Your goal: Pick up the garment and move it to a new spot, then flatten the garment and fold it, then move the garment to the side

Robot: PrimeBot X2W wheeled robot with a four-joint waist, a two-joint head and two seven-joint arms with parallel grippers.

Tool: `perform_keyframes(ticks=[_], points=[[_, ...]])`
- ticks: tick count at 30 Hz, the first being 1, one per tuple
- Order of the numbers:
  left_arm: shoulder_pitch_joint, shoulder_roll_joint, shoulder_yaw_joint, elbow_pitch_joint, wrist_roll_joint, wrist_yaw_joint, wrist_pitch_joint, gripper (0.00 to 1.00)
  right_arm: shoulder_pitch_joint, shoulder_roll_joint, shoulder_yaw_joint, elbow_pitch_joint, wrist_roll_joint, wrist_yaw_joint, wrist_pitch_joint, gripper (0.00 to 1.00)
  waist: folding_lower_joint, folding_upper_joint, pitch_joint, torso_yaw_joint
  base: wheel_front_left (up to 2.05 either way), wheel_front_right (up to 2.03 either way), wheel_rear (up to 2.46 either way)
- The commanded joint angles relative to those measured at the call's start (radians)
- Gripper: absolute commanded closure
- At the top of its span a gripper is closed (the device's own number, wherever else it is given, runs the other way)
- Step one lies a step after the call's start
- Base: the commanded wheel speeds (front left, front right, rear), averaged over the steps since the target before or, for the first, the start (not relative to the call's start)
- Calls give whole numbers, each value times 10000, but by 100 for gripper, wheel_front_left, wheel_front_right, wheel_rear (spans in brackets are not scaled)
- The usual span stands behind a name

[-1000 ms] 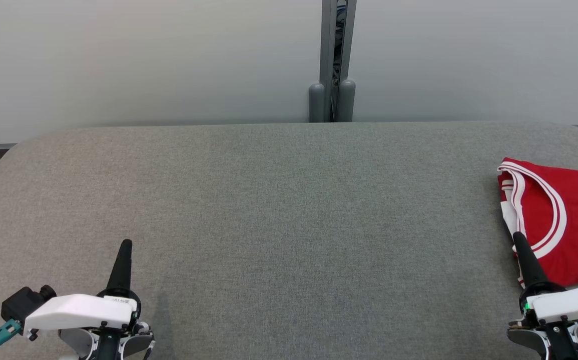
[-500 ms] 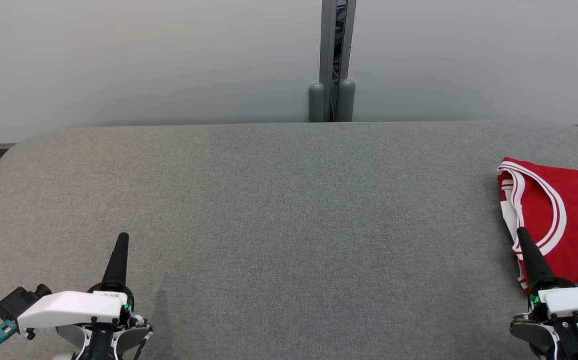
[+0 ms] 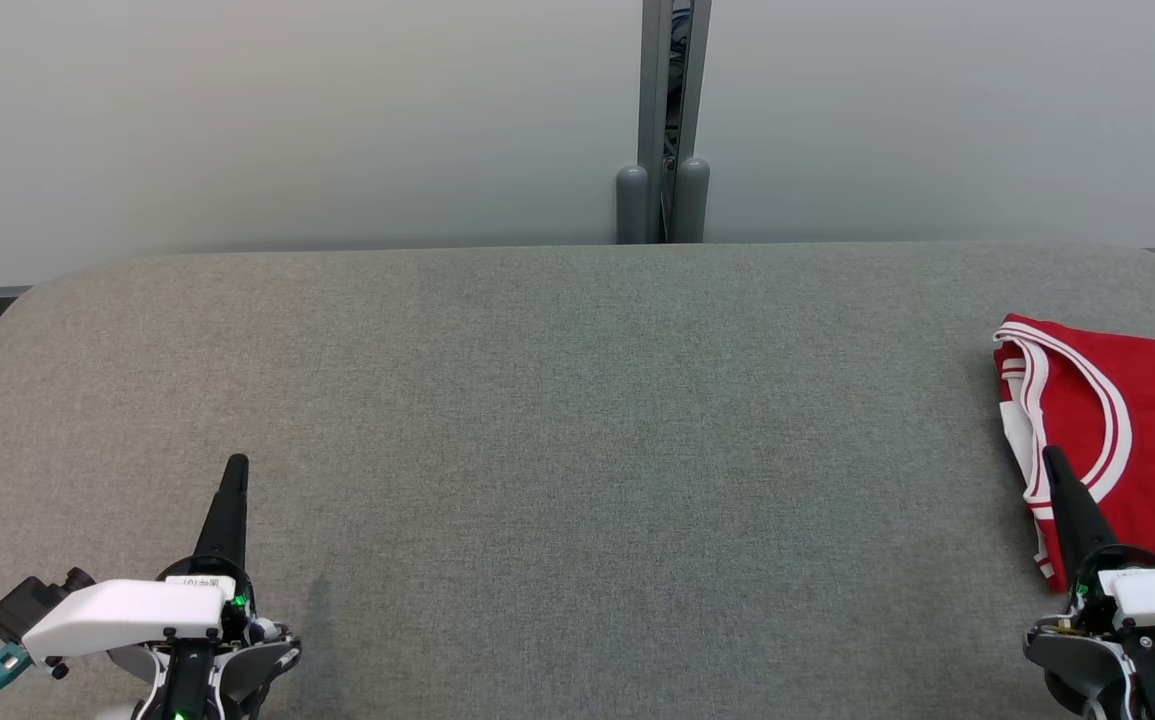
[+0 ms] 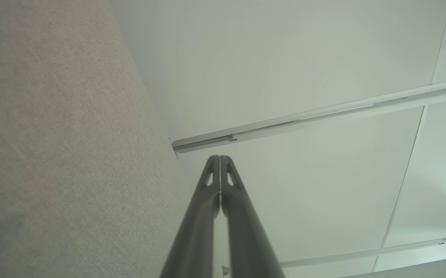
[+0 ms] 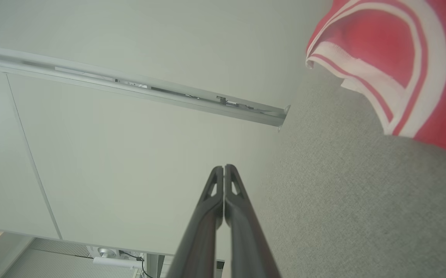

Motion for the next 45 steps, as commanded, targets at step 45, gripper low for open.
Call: perform_keyframes(ticks=[45], points=[[-359, -316, 682, 105, -1271, -557, 457, 100, -239, -104, -237, 92, 1923, 4, 409, 100, 0, 0, 15, -12, 0, 0, 0]])
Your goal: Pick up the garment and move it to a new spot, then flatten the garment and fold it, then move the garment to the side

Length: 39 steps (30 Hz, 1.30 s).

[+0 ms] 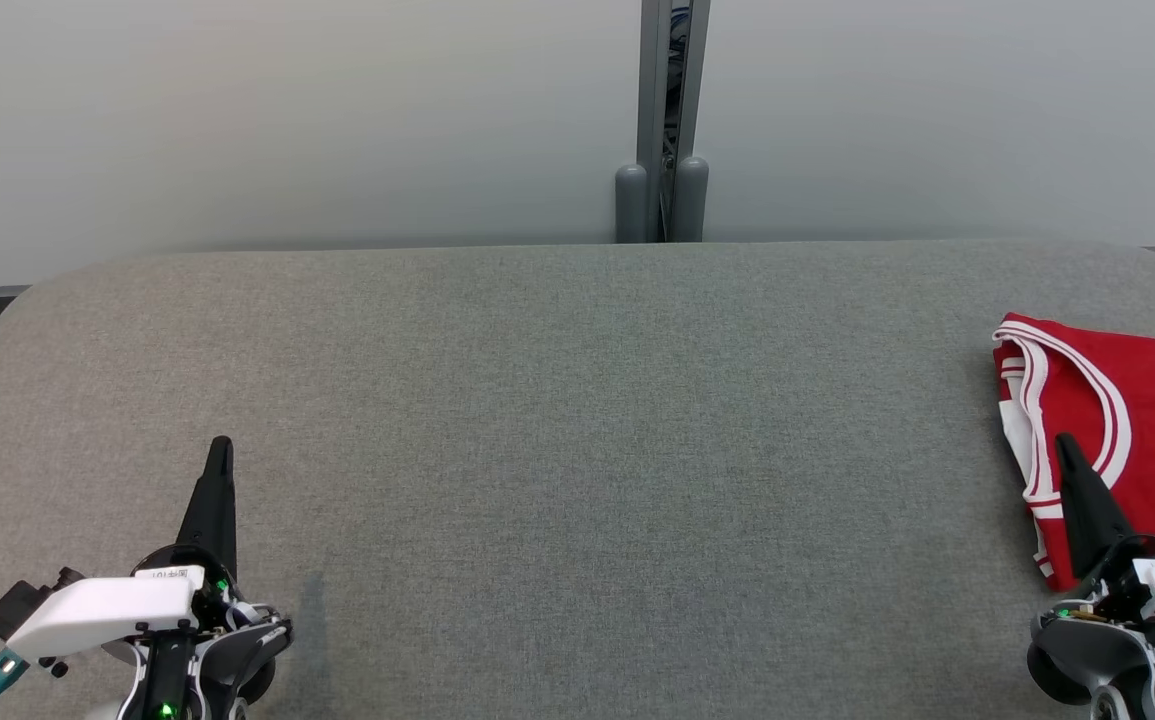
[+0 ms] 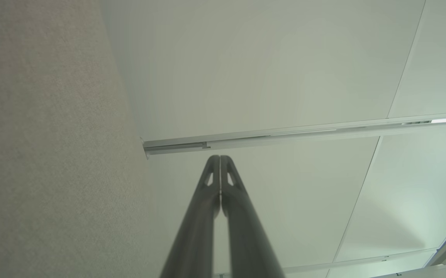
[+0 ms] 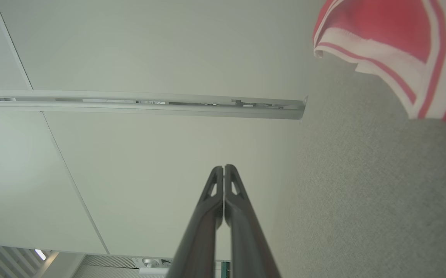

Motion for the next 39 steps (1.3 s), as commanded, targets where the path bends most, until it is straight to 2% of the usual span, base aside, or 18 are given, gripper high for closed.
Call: perform_keyframes(ticks=[1, 39], points=[[-148, 32, 40, -4, -38, -45, 24, 100, -57, -81, -20, 4, 62, 4, 31, 100, 0, 0, 0, 0, 0, 0, 0], [-148, 25, 51, -7, -25, -45, 36, 100, -55, -81, -18, 3, 63, 4, 30, 100, 0, 0, 0, 0, 0, 0, 0]])
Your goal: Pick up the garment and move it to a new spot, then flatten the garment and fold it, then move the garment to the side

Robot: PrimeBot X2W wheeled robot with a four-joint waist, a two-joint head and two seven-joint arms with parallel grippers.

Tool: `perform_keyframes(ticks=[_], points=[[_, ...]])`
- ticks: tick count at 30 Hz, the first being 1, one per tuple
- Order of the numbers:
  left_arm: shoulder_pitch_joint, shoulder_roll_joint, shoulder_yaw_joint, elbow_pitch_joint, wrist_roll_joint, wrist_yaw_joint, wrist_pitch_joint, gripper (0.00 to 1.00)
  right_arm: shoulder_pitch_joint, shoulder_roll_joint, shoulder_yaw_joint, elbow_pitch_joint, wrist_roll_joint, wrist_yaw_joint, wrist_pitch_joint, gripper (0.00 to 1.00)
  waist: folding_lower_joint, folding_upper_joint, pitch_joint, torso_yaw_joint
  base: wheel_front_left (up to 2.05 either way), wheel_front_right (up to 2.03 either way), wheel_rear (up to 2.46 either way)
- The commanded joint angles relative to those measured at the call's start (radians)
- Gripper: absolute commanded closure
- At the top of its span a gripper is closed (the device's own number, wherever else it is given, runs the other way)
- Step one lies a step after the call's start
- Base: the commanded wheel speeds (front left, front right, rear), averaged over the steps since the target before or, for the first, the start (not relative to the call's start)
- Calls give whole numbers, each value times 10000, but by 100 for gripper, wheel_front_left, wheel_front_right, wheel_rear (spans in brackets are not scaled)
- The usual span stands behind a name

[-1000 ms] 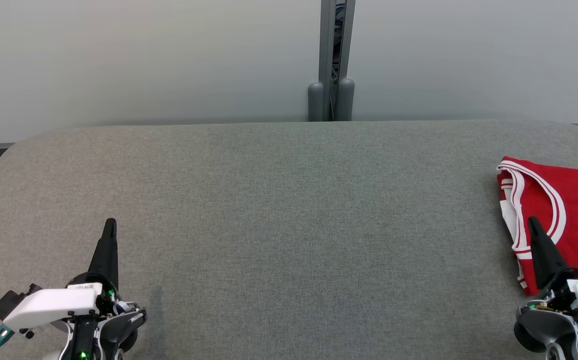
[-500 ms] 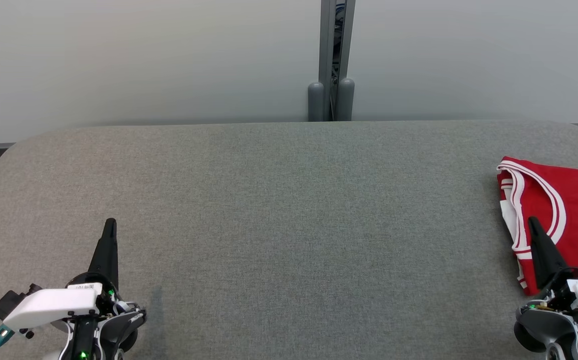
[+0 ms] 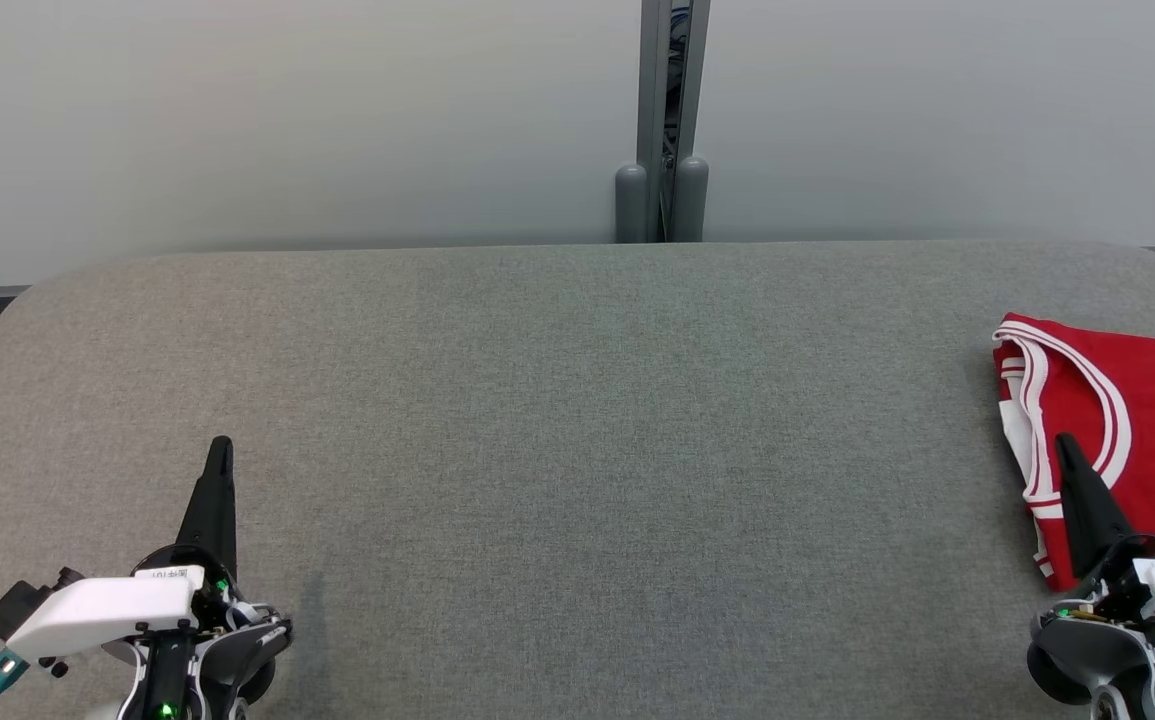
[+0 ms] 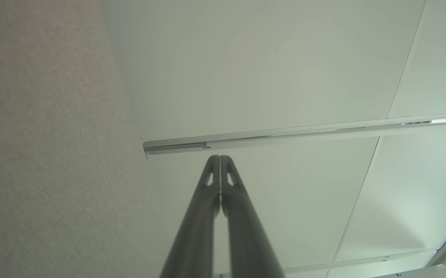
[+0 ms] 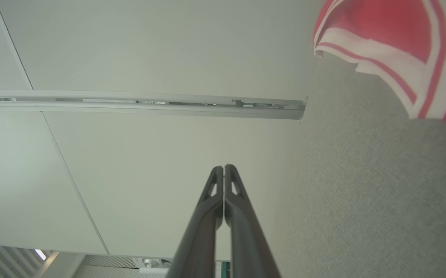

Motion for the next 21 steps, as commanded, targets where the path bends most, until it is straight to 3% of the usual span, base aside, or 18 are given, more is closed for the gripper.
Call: perform_keyframes(ticks=[1, 21], points=[[-147, 28, 44, -7, -26, -45, 34, 100, -52, -81, -18, 3, 63, 4, 30, 100, 0, 0, 0, 0, 0, 0, 0], [-147, 28, 46, -8, -22, -45, 39, 100, -52, -82, -17, 3, 64, 4, 29, 100, 0, 0, 0, 0, 0, 0, 0]])
